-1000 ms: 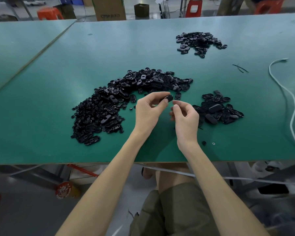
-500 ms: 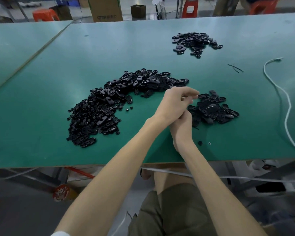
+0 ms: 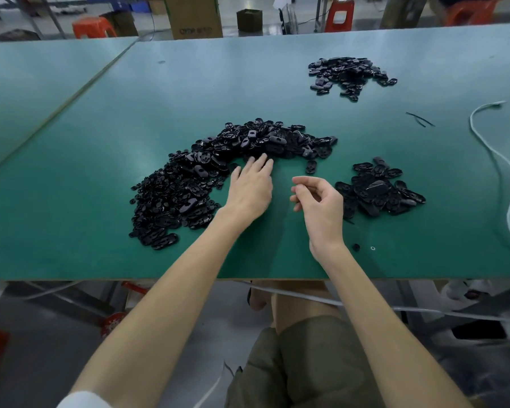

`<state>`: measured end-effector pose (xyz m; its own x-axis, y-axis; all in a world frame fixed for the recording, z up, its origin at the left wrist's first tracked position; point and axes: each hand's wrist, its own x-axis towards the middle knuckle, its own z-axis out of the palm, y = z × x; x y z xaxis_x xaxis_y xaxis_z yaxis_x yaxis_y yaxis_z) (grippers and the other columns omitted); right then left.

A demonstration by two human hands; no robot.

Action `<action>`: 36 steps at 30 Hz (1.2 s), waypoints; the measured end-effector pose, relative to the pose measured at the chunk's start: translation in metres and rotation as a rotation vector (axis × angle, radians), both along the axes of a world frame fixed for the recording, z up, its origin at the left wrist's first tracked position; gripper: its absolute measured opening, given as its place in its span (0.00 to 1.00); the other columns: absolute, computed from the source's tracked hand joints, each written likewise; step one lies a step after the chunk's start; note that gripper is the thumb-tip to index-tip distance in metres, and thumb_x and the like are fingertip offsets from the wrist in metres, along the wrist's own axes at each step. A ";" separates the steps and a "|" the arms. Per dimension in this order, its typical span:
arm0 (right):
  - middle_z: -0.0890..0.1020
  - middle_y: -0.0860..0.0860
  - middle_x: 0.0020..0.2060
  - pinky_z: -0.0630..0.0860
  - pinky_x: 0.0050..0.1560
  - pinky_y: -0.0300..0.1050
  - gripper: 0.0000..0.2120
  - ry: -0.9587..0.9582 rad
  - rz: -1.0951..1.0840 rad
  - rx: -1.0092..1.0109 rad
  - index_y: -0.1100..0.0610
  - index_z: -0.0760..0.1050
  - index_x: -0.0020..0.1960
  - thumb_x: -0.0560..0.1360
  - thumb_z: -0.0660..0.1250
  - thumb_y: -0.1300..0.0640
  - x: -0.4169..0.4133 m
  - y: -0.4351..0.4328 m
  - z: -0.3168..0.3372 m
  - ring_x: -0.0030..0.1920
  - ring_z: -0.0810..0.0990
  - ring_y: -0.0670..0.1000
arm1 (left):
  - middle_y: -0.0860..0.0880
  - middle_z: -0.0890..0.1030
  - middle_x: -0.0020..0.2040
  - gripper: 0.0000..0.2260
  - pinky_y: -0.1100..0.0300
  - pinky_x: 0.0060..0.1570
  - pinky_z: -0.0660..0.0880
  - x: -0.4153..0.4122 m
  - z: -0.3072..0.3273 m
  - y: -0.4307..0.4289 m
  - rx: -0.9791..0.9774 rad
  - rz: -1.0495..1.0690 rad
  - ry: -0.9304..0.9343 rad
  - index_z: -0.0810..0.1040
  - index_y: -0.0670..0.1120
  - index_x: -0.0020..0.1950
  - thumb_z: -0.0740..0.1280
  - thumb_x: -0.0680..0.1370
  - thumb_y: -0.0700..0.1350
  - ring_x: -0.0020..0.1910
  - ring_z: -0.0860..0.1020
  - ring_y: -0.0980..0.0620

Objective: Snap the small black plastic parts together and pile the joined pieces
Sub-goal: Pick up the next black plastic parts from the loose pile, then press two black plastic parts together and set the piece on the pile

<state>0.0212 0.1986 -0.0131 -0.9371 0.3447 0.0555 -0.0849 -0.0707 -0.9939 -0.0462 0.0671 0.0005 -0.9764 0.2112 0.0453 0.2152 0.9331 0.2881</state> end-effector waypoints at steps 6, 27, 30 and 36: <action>0.84 0.51 0.40 0.77 0.39 0.37 0.08 -0.006 -0.002 0.014 0.57 0.82 0.51 0.81 0.66 0.66 0.001 0.001 0.000 0.37 0.81 0.42 | 0.45 0.75 0.67 0.16 0.53 0.72 0.59 -0.002 0.001 0.001 0.030 0.041 0.193 0.75 0.46 0.72 0.63 0.85 0.46 0.67 0.74 0.44; 0.86 0.48 0.34 0.78 0.37 0.39 0.04 0.037 -0.002 -0.015 0.57 0.82 0.50 0.82 0.69 0.62 0.000 0.001 -0.003 0.37 0.83 0.45 | 0.49 0.85 0.49 0.06 0.62 0.43 0.76 0.029 0.018 -0.014 0.745 0.028 -0.002 0.85 0.45 0.55 0.69 0.82 0.39 0.43 0.85 0.52; 0.85 0.47 0.33 0.78 0.38 0.39 0.05 0.028 -0.008 -0.021 0.56 0.82 0.49 0.82 0.68 0.63 0.000 0.001 -0.002 0.36 0.82 0.45 | 0.47 0.80 0.55 0.08 0.57 0.54 0.76 0.024 0.015 -0.031 0.419 0.171 0.170 0.84 0.45 0.59 0.67 0.83 0.39 0.50 0.79 0.50; 0.85 0.46 0.33 0.78 0.39 0.38 0.04 0.016 0.002 -0.002 0.56 0.82 0.51 0.82 0.68 0.62 0.000 0.001 -0.002 0.35 0.82 0.44 | 0.42 0.78 0.56 0.05 0.47 0.60 0.76 0.024 0.012 -0.046 0.206 0.218 0.029 0.82 0.42 0.55 0.69 0.81 0.37 0.57 0.78 0.42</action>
<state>0.0213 0.1996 -0.0148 -0.9367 0.3432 0.0696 -0.1003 -0.0726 -0.9923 -0.0225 0.0208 0.0121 -0.9954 -0.0197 0.0937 0.0271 0.8807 0.4729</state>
